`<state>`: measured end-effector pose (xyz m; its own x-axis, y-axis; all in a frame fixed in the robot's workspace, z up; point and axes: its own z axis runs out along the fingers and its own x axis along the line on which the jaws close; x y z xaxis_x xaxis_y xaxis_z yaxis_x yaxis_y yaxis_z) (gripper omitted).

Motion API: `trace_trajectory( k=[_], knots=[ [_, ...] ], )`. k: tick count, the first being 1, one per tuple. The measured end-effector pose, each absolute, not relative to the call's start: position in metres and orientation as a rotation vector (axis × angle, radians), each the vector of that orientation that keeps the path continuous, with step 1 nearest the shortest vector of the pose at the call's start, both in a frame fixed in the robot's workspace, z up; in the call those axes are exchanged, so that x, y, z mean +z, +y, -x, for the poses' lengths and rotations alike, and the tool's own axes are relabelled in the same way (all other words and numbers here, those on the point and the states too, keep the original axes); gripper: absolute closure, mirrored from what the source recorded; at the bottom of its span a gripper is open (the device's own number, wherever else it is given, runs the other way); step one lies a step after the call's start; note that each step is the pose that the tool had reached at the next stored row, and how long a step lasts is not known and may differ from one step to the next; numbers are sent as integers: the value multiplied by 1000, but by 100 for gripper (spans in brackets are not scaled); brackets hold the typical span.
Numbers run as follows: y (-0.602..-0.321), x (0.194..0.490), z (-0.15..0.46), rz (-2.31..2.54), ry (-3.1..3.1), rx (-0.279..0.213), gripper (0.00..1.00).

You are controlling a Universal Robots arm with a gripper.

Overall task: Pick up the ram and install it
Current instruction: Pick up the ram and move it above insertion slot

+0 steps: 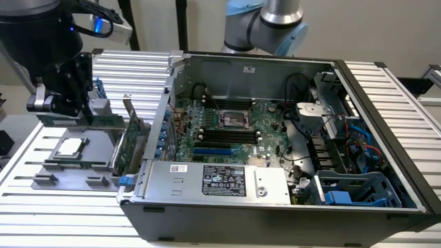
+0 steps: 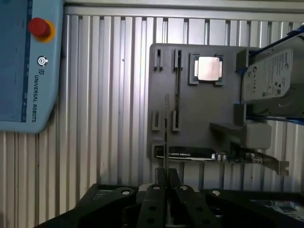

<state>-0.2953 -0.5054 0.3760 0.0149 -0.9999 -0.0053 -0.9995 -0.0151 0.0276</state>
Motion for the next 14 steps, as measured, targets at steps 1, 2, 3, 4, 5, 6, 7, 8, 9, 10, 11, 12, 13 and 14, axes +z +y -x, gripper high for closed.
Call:
trace_trajectory(
  k=[1, 2, 3, 4, 5, 6, 7, 8, 9, 10, 11, 12, 13, 14],
  knots=[
    [-505, 378, 291, -2227, -2193, -36, 100],
    [-505, 381, 286, -2227, -2193, -36, 100],
    [-505, 383, 282, -2227, -2193, -36, 100],
    [-504, 385, 277, -2226, -2193, -36, 100],
    [-504, 386, 273, -2227, -2193, -36, 100],
    [-504, 387, 268, -2227, -2194, -36, 100],
    [-504, 389, 264, -2227, -2193, -36, 100],
    [-503, 389, 259, -2227, -2193, -36, 100],
    [-503, 390, 255, -2227, -2193, -36, 100],
    [-503, 390, 250, -2227, -2194, -37, 100],
    [-503, 391, 245, -2227, -2194, -37, 100],
    [-503, 391, 241, -2227, -2193, -37, 100],
    [-502, 391, 236, -2227, -2193, -37, 100],
    [-502, 391, 232, -2227, -2194, -37, 100]
  ],
)
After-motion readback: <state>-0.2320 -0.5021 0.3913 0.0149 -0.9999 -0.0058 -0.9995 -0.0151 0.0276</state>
